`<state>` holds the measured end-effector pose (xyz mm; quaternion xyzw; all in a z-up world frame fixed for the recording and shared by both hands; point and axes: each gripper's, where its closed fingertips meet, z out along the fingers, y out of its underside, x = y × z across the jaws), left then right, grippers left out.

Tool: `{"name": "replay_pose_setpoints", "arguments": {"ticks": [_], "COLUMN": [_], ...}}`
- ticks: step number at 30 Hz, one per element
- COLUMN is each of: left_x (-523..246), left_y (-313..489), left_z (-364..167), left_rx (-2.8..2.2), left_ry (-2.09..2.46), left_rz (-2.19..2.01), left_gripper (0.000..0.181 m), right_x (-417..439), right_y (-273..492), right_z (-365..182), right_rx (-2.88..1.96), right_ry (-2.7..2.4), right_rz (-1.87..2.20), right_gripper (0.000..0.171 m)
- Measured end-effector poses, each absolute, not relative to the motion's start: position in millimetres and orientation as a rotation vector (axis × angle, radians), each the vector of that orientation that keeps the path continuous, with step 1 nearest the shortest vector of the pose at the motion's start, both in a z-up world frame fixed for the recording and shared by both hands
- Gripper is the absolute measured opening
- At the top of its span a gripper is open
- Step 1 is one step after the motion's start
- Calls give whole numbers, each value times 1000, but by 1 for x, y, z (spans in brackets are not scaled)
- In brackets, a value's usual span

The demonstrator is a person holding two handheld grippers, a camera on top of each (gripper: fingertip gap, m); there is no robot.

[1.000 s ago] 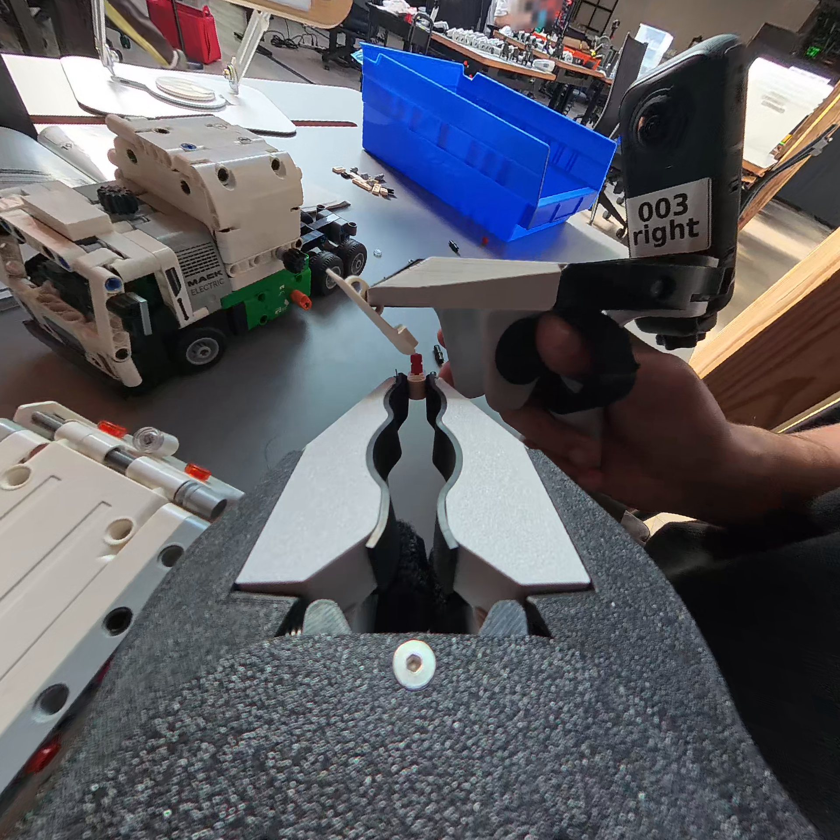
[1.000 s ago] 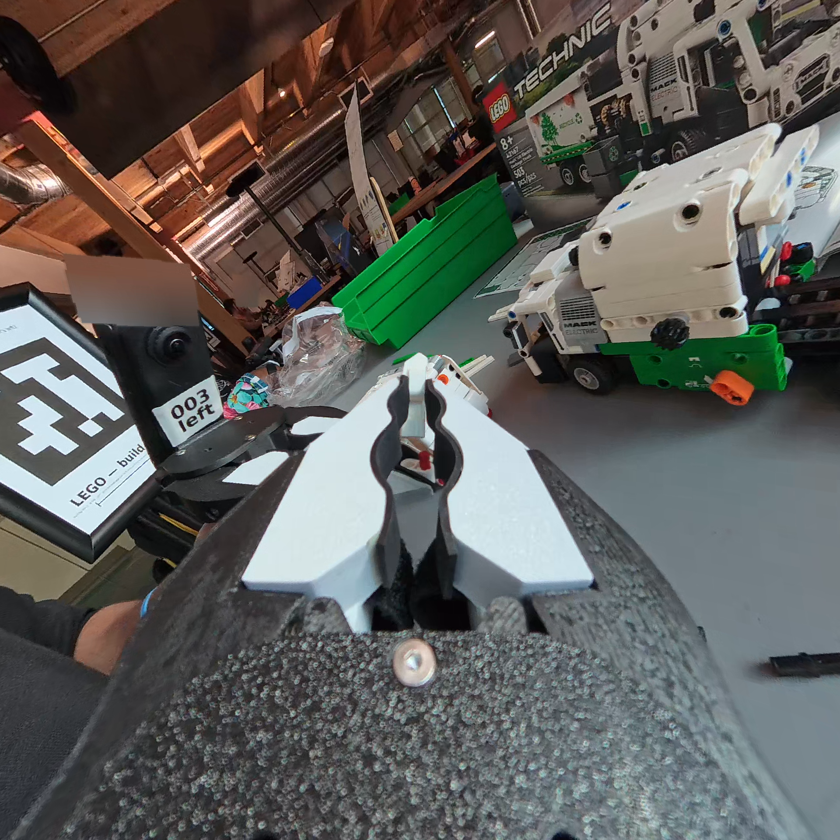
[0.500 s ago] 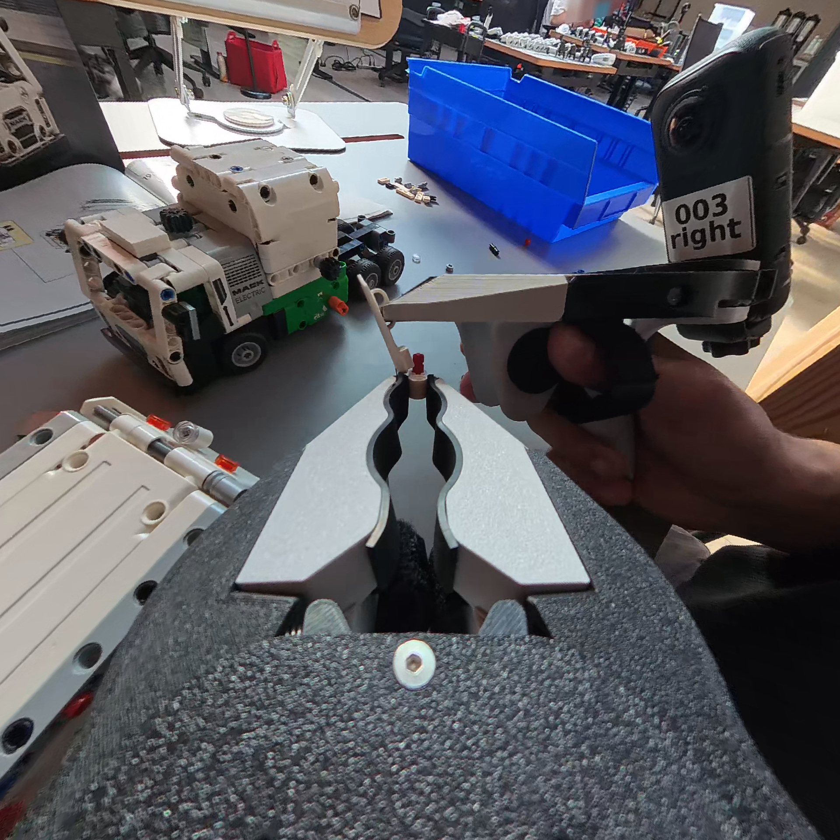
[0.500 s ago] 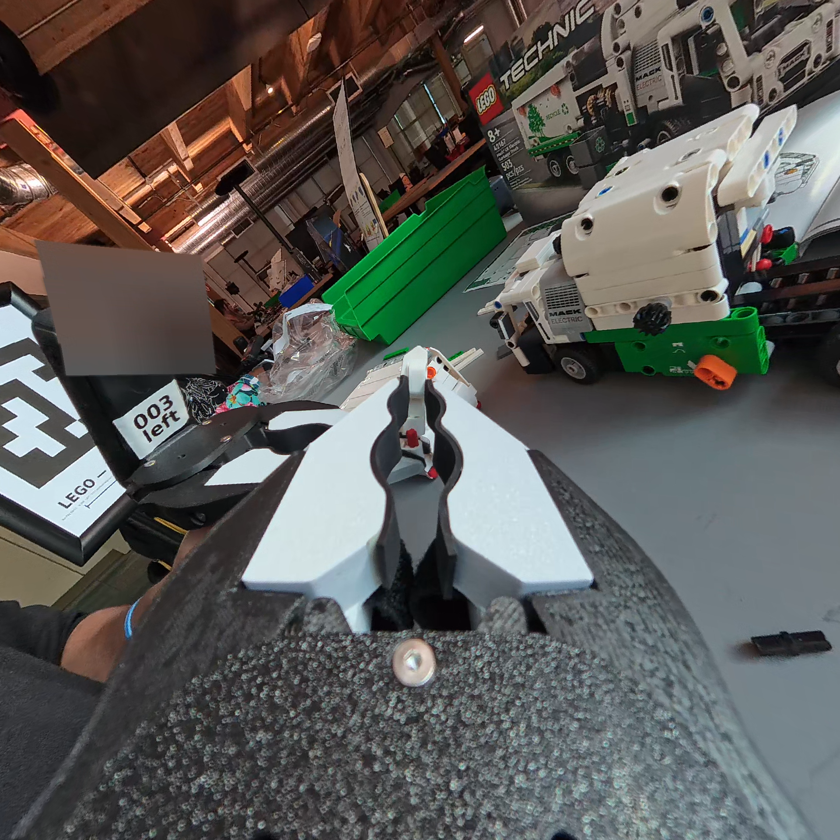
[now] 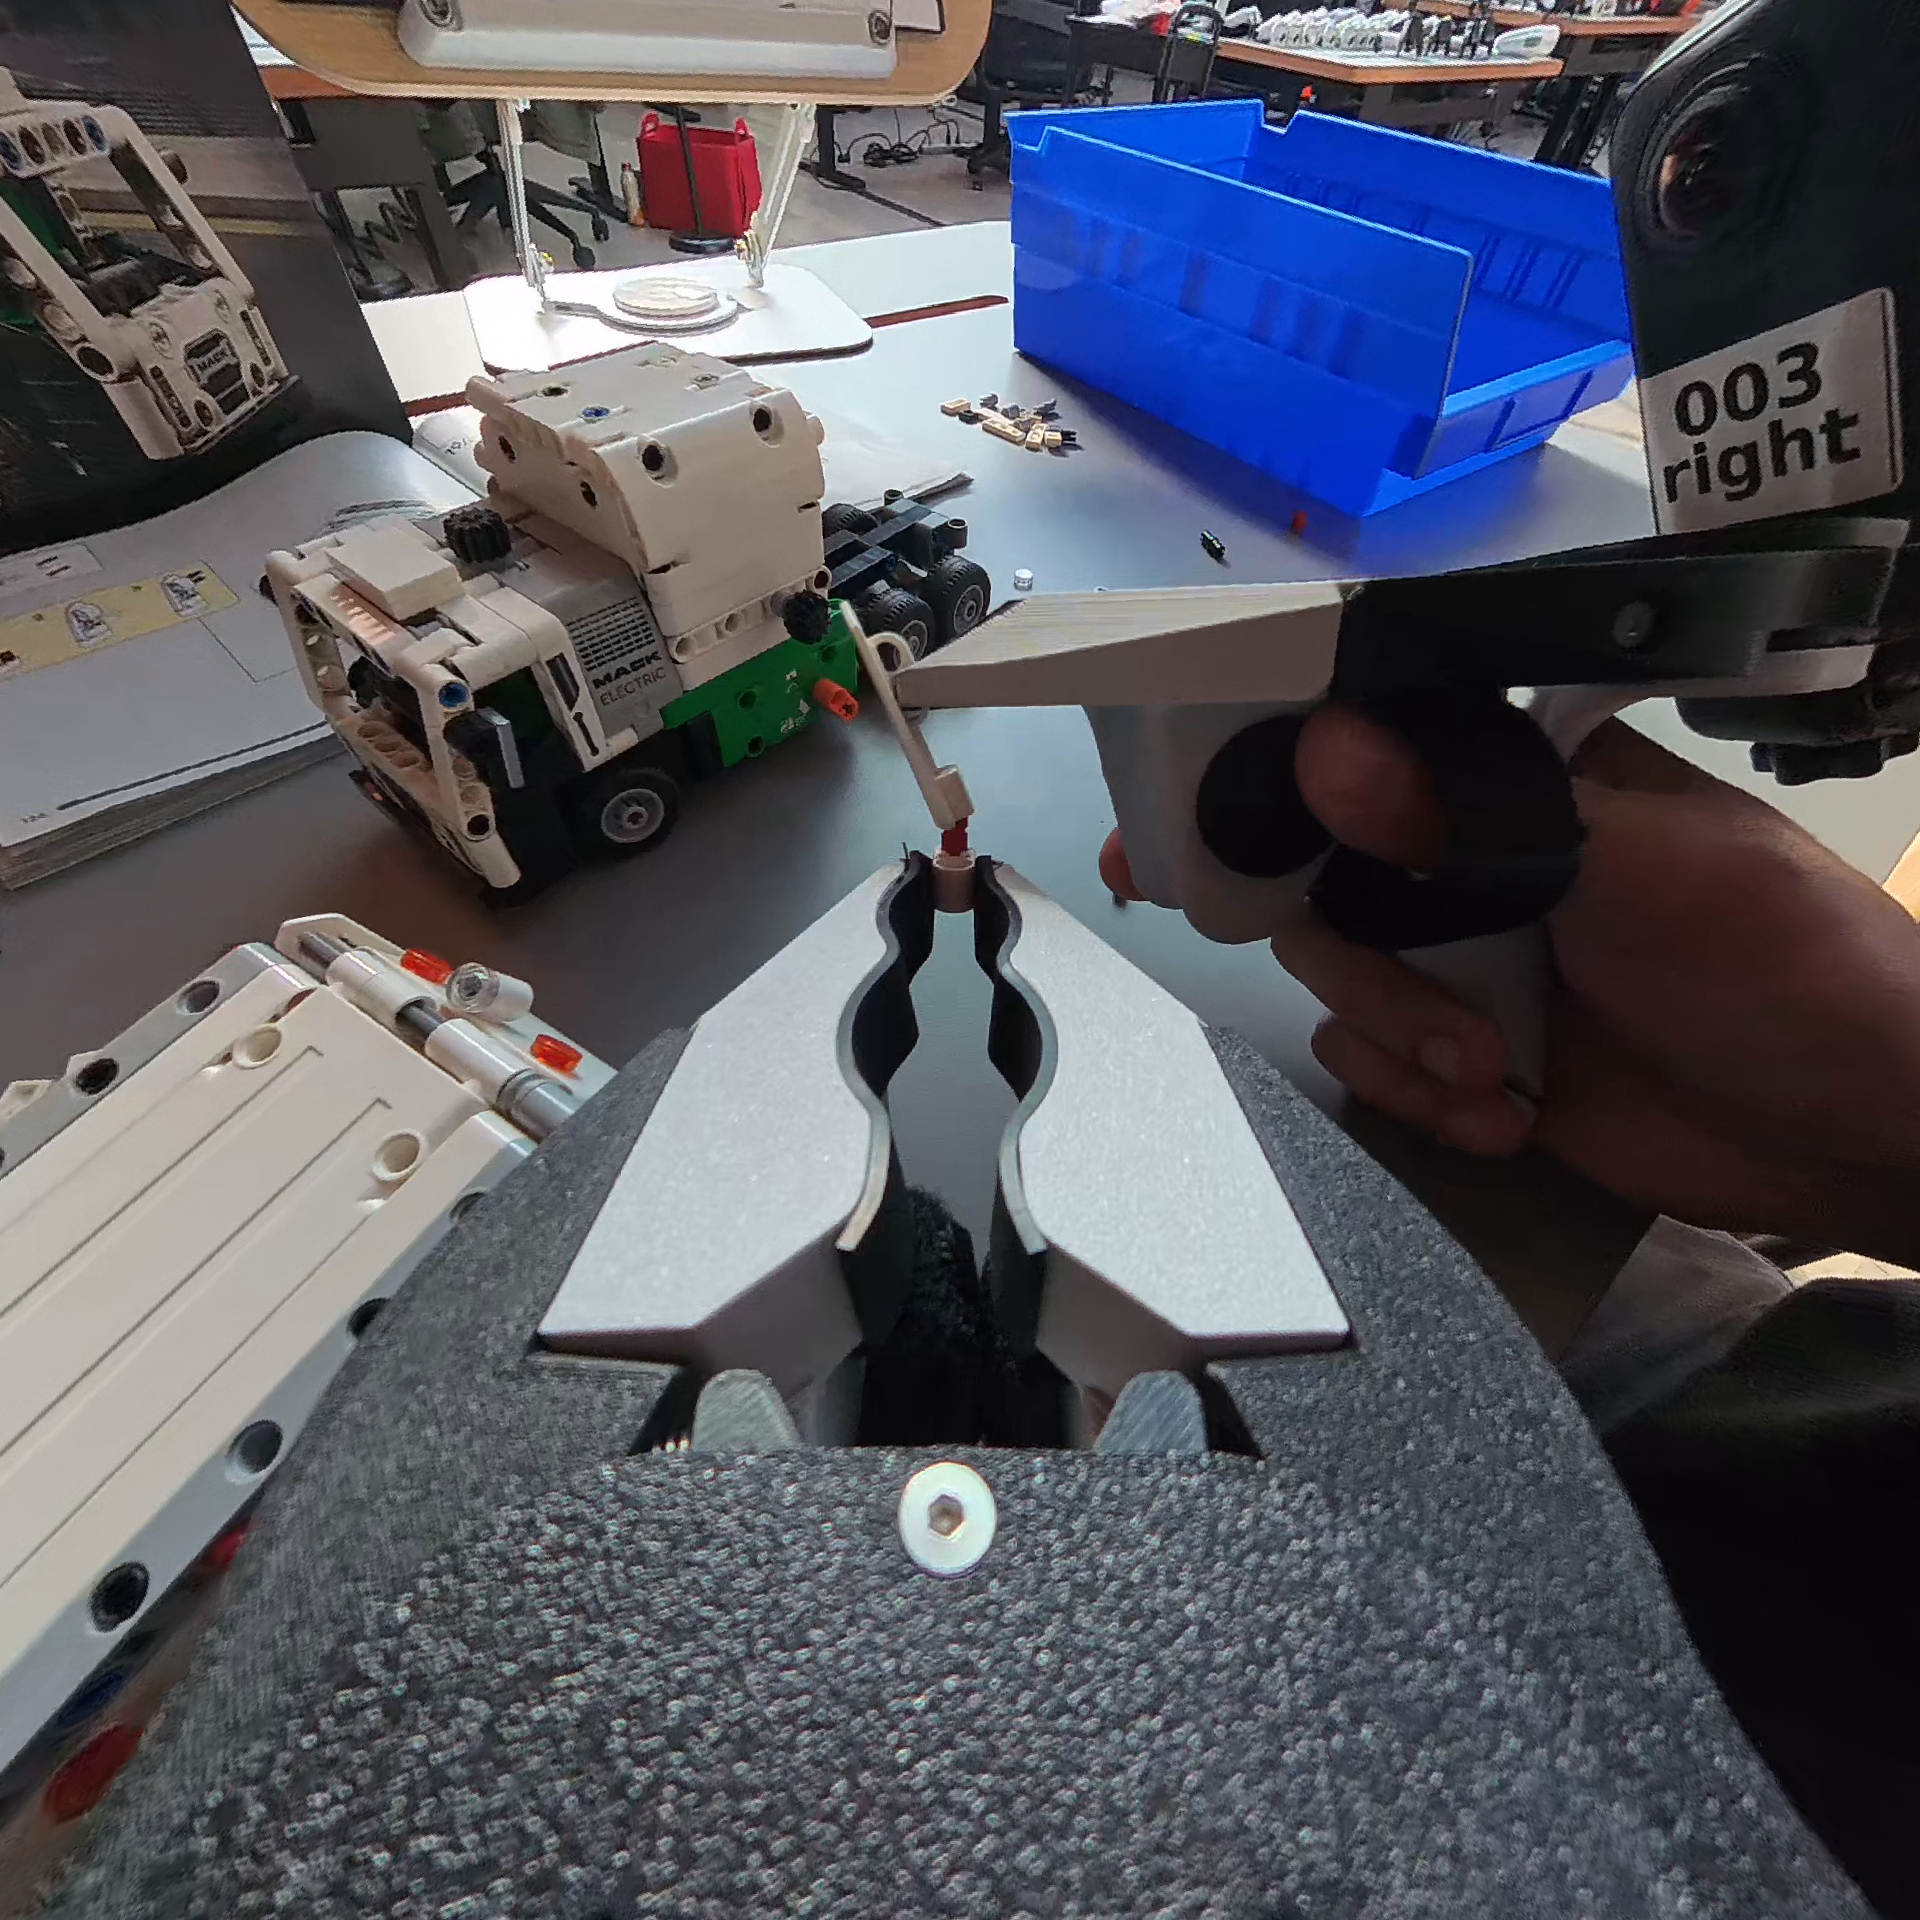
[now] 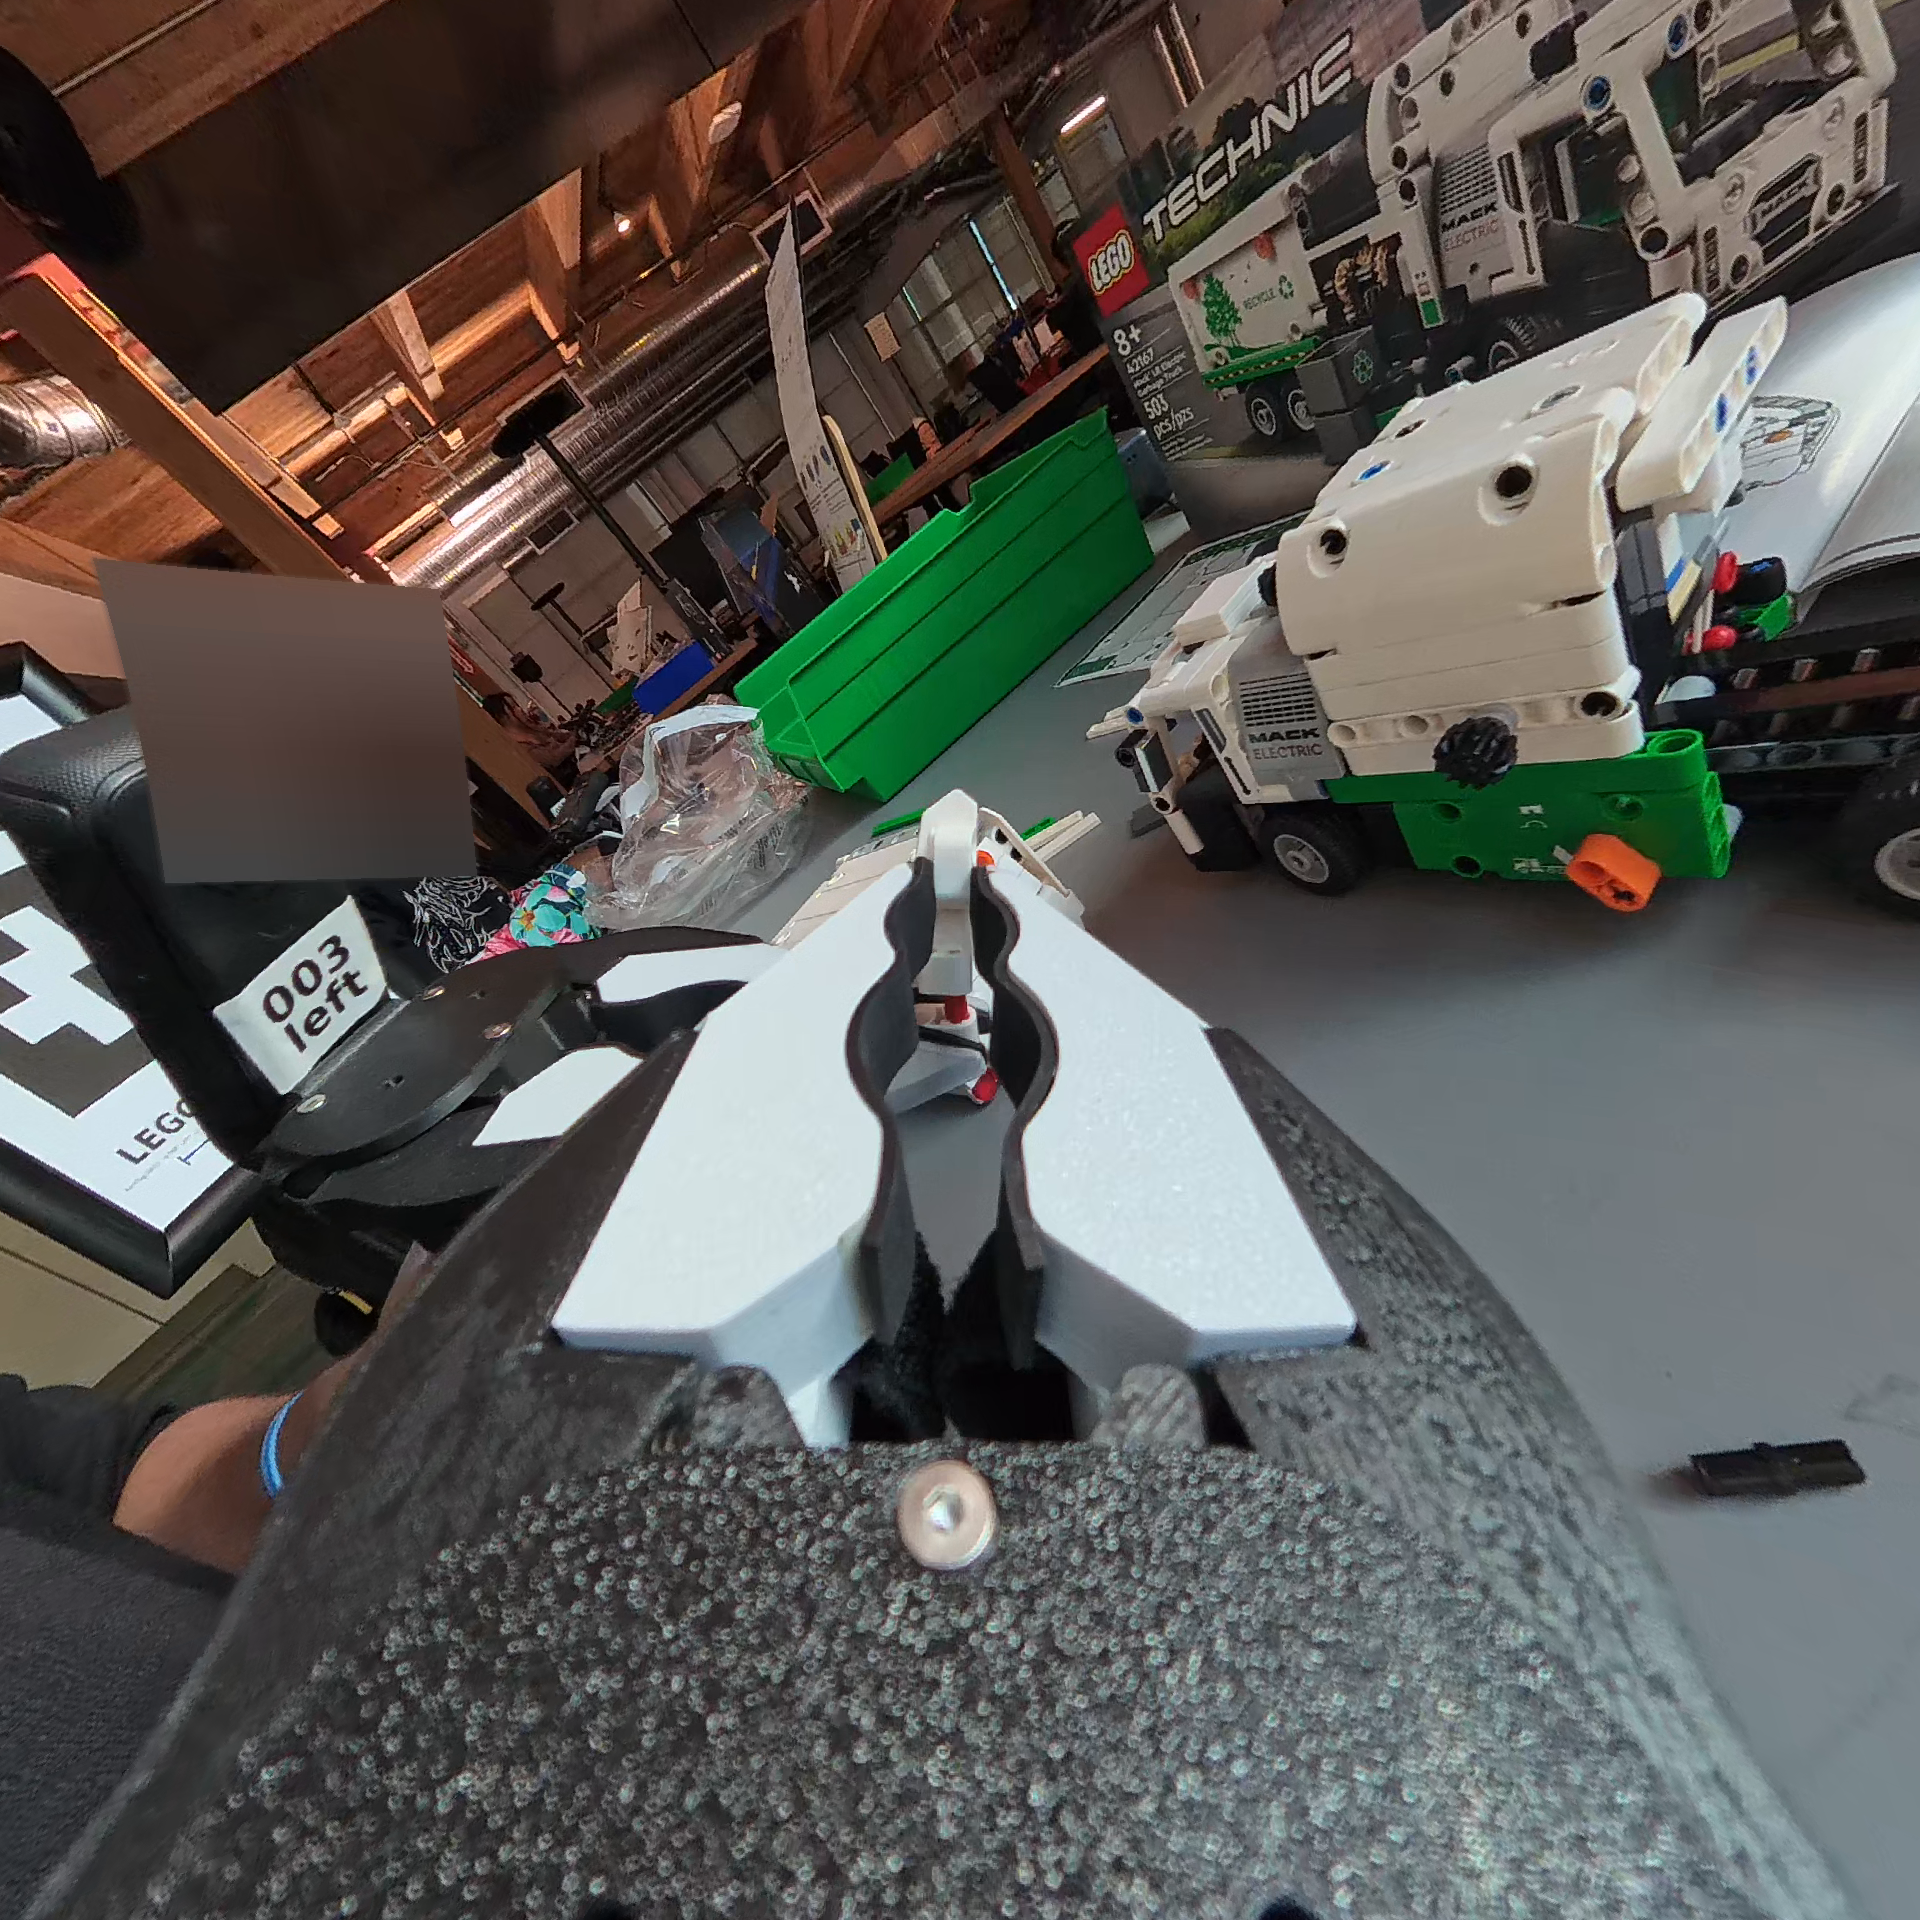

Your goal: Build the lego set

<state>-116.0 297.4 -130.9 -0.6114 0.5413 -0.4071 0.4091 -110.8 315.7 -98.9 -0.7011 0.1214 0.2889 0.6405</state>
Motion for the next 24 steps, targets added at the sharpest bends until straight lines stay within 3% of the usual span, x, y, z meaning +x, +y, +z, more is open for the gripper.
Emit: {"name": "replay_pose_setpoints", "arguments": {"ticks": [24], "left_x": [-115], "left_y": [299], "left_z": [-136], "left_rx": [-1453], "left_ry": [1417], "left_rz": [-833], "left_gripper": [6], "right_x": [-106], "right_y": [303], "right_z": [-108], "right_rx": [-1638], "right_ry": [318], "right_rz": [700], "right_gripper": [6]}}
